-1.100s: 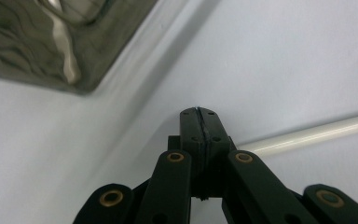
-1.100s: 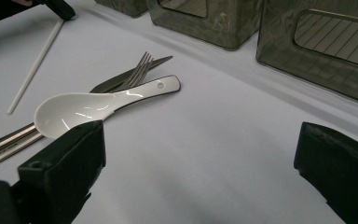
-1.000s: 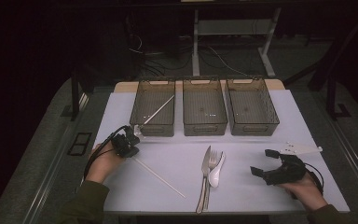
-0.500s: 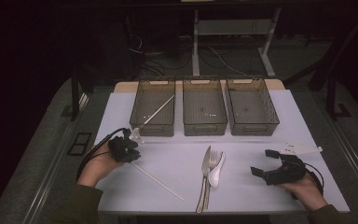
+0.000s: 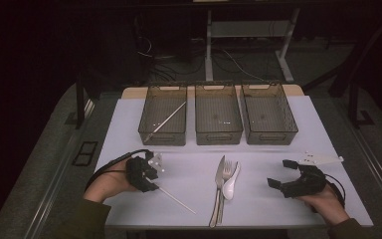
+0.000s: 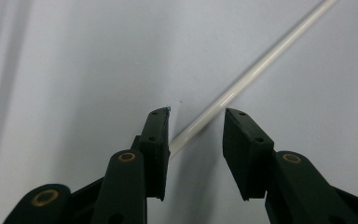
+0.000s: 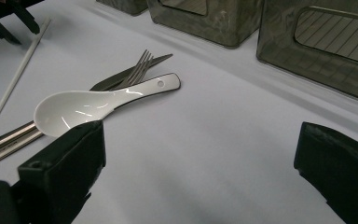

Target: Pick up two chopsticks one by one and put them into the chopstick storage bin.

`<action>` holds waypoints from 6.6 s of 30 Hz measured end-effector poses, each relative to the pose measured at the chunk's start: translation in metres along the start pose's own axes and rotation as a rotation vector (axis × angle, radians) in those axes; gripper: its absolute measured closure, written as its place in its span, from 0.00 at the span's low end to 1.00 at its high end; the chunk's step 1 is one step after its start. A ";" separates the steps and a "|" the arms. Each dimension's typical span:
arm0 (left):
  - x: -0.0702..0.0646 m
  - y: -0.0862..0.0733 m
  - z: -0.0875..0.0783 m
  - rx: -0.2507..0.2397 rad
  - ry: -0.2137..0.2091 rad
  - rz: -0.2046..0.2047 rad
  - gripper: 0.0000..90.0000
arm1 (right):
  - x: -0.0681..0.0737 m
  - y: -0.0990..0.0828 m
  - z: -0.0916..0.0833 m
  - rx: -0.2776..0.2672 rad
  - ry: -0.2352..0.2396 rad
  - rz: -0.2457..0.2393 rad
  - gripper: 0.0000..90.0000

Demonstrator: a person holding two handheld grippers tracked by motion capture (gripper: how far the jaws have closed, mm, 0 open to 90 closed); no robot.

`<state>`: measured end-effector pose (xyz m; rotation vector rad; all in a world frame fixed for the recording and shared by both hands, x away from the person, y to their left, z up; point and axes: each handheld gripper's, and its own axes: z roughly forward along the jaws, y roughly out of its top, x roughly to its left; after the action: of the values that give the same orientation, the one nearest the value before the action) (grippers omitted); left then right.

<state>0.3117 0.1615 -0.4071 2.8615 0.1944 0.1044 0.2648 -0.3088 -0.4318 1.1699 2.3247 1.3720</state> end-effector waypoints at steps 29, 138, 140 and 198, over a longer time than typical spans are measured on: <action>-0.001 0.010 0.010 0.067 -0.059 0.067 0.82 | 0.001 0.000 0.001 0.003 0.003 -0.001 0.02; 0.182 0.016 -0.027 -0.345 0.209 -0.640 0.94 | -0.002 0.000 0.003 -0.005 0.013 -0.008 0.02; 0.182 0.016 -0.023 -0.332 0.201 -0.646 0.94 | -0.003 -0.001 0.003 -0.006 0.012 -0.013 0.02; 0.129 0.023 -0.044 -0.492 0.221 -0.590 0.54 | -0.003 0.003 0.004 -0.010 0.017 -0.020 0.02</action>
<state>0.4378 0.1697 -0.3517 2.1975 0.9038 0.3008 0.2700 -0.3079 -0.4324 1.1332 2.3327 1.3903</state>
